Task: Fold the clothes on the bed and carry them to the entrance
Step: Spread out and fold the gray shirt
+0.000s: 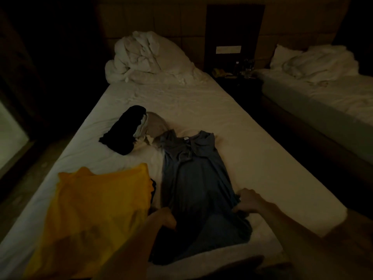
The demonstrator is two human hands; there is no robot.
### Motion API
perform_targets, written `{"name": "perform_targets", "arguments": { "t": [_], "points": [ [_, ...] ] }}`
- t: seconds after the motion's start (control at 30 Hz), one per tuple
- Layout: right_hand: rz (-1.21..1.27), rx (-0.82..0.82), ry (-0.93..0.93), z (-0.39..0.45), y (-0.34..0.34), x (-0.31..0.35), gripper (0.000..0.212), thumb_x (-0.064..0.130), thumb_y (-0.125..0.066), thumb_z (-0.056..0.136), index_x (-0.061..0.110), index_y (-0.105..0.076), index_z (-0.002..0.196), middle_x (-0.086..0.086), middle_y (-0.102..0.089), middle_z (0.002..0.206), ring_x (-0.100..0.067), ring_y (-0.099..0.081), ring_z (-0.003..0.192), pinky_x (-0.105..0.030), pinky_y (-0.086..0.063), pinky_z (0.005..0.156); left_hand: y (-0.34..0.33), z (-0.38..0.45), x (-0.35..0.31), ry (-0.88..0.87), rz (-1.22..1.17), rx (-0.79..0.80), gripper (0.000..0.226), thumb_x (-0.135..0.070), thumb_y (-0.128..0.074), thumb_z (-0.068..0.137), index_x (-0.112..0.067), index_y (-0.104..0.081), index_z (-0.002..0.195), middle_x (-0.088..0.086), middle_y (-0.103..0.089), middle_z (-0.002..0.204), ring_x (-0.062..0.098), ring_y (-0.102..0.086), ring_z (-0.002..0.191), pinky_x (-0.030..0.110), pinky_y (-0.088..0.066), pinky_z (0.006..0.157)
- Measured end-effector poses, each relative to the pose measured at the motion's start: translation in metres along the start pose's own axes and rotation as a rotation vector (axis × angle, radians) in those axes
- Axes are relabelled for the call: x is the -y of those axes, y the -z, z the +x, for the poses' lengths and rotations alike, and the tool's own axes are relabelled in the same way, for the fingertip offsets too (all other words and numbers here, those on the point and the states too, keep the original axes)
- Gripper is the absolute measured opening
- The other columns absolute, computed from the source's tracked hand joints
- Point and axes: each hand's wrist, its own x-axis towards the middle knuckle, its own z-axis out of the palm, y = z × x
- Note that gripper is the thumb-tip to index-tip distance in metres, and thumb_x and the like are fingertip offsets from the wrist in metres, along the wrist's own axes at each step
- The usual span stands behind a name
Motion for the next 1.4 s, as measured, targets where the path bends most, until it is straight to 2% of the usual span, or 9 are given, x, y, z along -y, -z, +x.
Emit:
{"name": "perform_targets", "arguments": {
  "t": [0.1, 0.3, 0.4, 0.57, 0.73, 0.9, 1.0, 1.13, 1.4],
  "points": [
    [-0.009, -0.048, -0.024, -0.008, 0.005, 0.003, 0.04, 0.047, -0.079, 0.072, 0.016, -0.056, 0.085, -0.001, -0.062, 0.09, -0.022, -0.065, 0.088, -0.025, -0.05, 0.062, -0.015, -0.017, 0.004, -0.051, -0.106, -0.034, 0.041, -0.015, -0.05, 0.097, -0.002, -0.045, 0.137, 0.016, -0.05, 0.137, 0.029, -0.052, 0.123, 0.031, -0.043, 0.1],
    [0.167, 0.041, 0.222, -0.026, 0.002, 0.0, 0.063, 0.041, -0.079, 0.078, 0.017, -0.055, 0.132, 0.002, -0.056, 0.129, -0.019, -0.056, 0.114, -0.03, -0.047, 0.097, -0.028, -0.026, 0.008, -0.253, -0.54, -0.175, 0.018, -0.013, -0.06, 0.09, -0.016, -0.061, 0.108, 0.008, -0.064, 0.114, 0.024, -0.06, 0.106, 0.037, -0.05, 0.095],
    [0.122, -0.021, 0.19, -0.036, -0.006, -0.003, 0.053, 0.032, -0.075, 0.083, 0.012, -0.055, 0.129, -0.005, -0.058, 0.122, -0.023, -0.058, 0.108, -0.028, -0.05, 0.086, -0.03, -0.031, 0.01, -0.286, -0.624, -0.102, 0.053, -0.005, -0.071, 0.076, -0.016, -0.055, 0.125, 0.002, -0.059, 0.122, 0.021, -0.056, 0.112, 0.032, -0.049, 0.095],
    [-0.071, -0.086, -0.032, -0.058, -0.009, -0.008, 0.015, 0.022, -0.055, 0.092, 0.008, -0.05, 0.09, -0.004, -0.05, 0.082, -0.02, -0.053, 0.069, -0.027, -0.044, 0.054, -0.035, -0.035, 0.017, -0.123, -0.297, -0.189, 0.074, -0.014, -0.069, 0.08, -0.002, -0.032, 0.143, 0.016, -0.047, 0.137, 0.031, -0.048, 0.125, 0.036, -0.044, 0.103],
    [-0.21, -0.255, -0.041, -0.071, -0.018, 0.005, 0.042, 0.024, -0.059, 0.091, 0.008, -0.042, 0.127, -0.011, -0.055, 0.117, -0.027, -0.058, 0.099, -0.034, -0.05, 0.082, -0.049, -0.054, 0.004, -0.061, 0.134, -0.5, 0.087, -0.028, -0.057, 0.094, 0.006, 0.001, 0.149, 0.019, -0.032, 0.148, 0.031, -0.041, 0.135, 0.034, -0.038, 0.105],
    [-0.149, -0.201, 0.258, -0.062, -0.054, 0.017, 0.033, 0.024, -0.059, 0.089, 0.014, -0.047, 0.118, -0.009, -0.058, 0.112, -0.025, -0.06, 0.098, -0.03, -0.045, 0.068, -0.059, -0.053, -0.005, -0.138, 0.214, -0.466, 0.055, -0.038, -0.065, 0.086, -0.008, -0.046, 0.127, 0.009, -0.055, 0.126, 0.029, -0.056, 0.116, 0.039, -0.049, 0.092],
    [-0.184, -0.073, 0.415, -0.056, -0.07, 0.009, 0.029, 0.031, -0.055, 0.095, 0.013, -0.061, 0.117, -0.009, -0.061, 0.119, -0.026, -0.057, 0.111, -0.031, -0.044, 0.084, -0.058, -0.049, -0.005, -0.243, 0.14, -0.439, 0.059, -0.065, -0.056, 0.083, -0.01, -0.061, 0.102, 0.009, -0.063, 0.106, 0.027, -0.063, 0.099, 0.04, -0.053, 0.083],
    [-0.348, -0.098, 0.455, -0.052, -0.076, -0.028, 0.048, 0.007, -0.047, 0.09, 0.017, -0.049, 0.137, -0.004, -0.045, 0.142, -0.024, -0.04, 0.132, -0.034, -0.036, 0.104, -0.048, -0.036, 0.017, -0.478, 0.287, -0.459, 0.026, -0.03, -0.053, 0.091, -0.012, -0.063, 0.106, 0.007, -0.059, 0.123, 0.022, -0.057, 0.111, 0.035, -0.049, 0.091],
    [-0.673, -0.149, 0.664, -0.044, -0.08, -0.055, 0.095, -0.016, -0.052, 0.071, 0.019, -0.021, 0.154, -0.002, -0.015, 0.162, -0.026, -0.015, 0.148, -0.037, -0.027, 0.116, -0.053, -0.014, 0.027, -0.698, 0.6, -0.367, 0.057, -0.01, -0.046, 0.094, -0.014, -0.032, 0.149, 0.003, -0.026, 0.158, 0.018, -0.029, 0.142, 0.029, -0.024, 0.116]
  ]
}}
